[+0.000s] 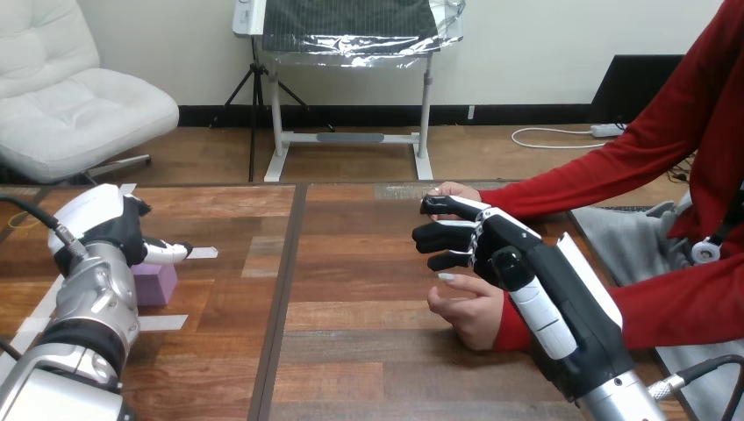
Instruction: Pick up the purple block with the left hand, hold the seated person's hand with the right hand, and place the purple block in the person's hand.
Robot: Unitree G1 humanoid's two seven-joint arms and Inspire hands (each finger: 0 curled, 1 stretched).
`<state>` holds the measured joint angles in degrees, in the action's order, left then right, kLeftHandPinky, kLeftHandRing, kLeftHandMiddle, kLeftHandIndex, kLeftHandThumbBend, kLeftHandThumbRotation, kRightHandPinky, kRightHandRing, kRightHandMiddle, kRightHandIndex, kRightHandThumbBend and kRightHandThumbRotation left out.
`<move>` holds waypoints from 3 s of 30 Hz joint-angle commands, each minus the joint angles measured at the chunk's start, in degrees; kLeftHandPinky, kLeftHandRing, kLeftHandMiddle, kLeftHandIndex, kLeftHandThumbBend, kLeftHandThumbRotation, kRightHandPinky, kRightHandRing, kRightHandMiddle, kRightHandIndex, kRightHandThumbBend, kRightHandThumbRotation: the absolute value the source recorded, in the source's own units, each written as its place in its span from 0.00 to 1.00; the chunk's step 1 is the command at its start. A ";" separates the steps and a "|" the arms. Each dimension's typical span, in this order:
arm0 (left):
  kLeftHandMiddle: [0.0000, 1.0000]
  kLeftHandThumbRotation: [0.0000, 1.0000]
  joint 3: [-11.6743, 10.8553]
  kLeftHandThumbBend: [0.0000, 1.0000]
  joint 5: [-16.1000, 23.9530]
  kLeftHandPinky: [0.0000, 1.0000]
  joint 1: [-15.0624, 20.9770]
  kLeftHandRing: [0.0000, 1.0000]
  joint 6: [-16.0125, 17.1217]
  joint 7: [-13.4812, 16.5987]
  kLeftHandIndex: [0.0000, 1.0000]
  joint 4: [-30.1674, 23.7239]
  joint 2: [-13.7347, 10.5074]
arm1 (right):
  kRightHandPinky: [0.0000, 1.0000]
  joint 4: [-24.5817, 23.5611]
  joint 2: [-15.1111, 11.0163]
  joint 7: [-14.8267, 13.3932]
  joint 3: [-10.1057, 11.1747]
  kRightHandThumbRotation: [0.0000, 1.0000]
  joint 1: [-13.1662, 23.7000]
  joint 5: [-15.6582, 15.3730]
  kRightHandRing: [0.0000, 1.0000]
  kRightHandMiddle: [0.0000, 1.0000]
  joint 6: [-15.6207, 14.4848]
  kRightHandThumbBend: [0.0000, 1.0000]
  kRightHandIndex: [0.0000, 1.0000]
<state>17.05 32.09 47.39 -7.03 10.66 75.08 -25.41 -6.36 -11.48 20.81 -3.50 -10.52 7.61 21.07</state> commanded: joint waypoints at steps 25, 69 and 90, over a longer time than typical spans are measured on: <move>0.83 0.40 1.12 0.67 0.42 0.74 4.52 0.81 -1.36 -0.40 0.84 -0.23 0.98 | 0.68 -3.71 -0.50 -0.30 1.00 0.95 1.24 0.09 0.73 0.73 0.52 0.79 0.79; 0.93 0.48 6.08 0.66 4.04 0.93 4.45 0.93 -4.42 -1.69 0.87 0.30 2.37 | 0.66 -5.66 -0.82 -0.32 0.96 0.96 0.47 -0.28 0.71 0.71 -0.19 0.83 0.78; 0.97 0.53 9.68 0.67 6.82 1.00 5.02 0.98 -7.40 -1.13 0.92 0.81 3.12 | 0.63 -6.27 -1.07 0.04 1.08 0.97 0.45 -0.09 0.69 0.71 -0.62 0.86 0.78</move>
<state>24.80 36.94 47.42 -14.21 8.68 76.09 -22.18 -9.43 -11.71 20.81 -3.42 -11.63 6.94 20.50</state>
